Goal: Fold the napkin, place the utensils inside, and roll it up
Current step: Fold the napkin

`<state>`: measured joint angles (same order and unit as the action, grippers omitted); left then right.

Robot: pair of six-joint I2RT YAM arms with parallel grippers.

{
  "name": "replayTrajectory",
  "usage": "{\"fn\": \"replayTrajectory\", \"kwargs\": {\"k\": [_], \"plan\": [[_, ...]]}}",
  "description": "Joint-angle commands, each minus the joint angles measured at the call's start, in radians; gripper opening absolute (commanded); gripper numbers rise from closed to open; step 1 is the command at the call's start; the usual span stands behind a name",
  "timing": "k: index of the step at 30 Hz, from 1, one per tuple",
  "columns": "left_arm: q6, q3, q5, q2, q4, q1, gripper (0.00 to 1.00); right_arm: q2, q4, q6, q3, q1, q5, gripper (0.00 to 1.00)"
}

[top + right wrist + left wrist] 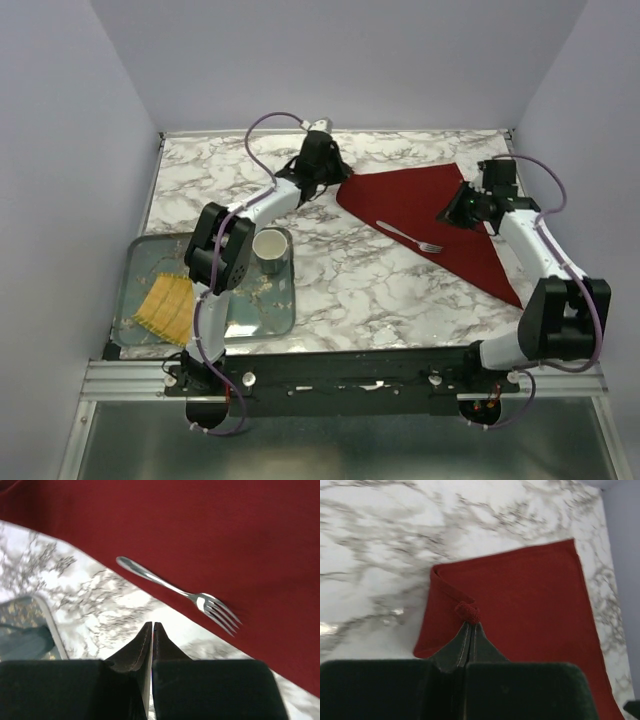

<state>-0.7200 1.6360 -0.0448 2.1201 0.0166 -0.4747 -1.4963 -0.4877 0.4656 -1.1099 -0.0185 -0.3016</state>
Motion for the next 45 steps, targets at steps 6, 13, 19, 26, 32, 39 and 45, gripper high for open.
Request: {"fn": "replayTrajectory", "kwargs": {"k": [6, 13, 19, 26, 32, 39, 45], "plan": [[0.056, -0.015, 0.111, -0.088, -0.015, -0.32, 0.0, 0.344, -0.126, 0.022, 0.142, 0.175, 0.216, 0.15], [0.076, 0.076, 0.129, 0.015, -0.014, -0.449, 0.0, 0.536, -0.129, 0.001, 0.173, 0.261, 0.228, 0.14], [0.053, 0.108, 0.146, 0.061, -0.004, -0.487, 0.0, 0.536, -0.144, -0.022, 0.162, 0.272, 0.17, 0.13], [0.048, 0.169, 0.144, 0.112, -0.004, -0.499, 0.0, 0.51, -0.141, -0.033, 0.168, 0.273, 0.121, 0.13], [0.03, 0.223, 0.134, 0.152, -0.004, -0.501, 0.0, 0.505, -0.141, -0.033, 0.165, 0.273, 0.108, 0.13], [-0.001, 0.243, 0.097, 0.192, 0.009, -0.513, 0.0, 0.489, -0.138, -0.035, 0.162, 0.273, 0.108, 0.13], [-0.018, 0.237, 0.074, 0.212, 0.02, -0.516, 0.0, 0.476, -0.137, -0.024, 0.17, 0.273, 0.116, 0.13]]}}
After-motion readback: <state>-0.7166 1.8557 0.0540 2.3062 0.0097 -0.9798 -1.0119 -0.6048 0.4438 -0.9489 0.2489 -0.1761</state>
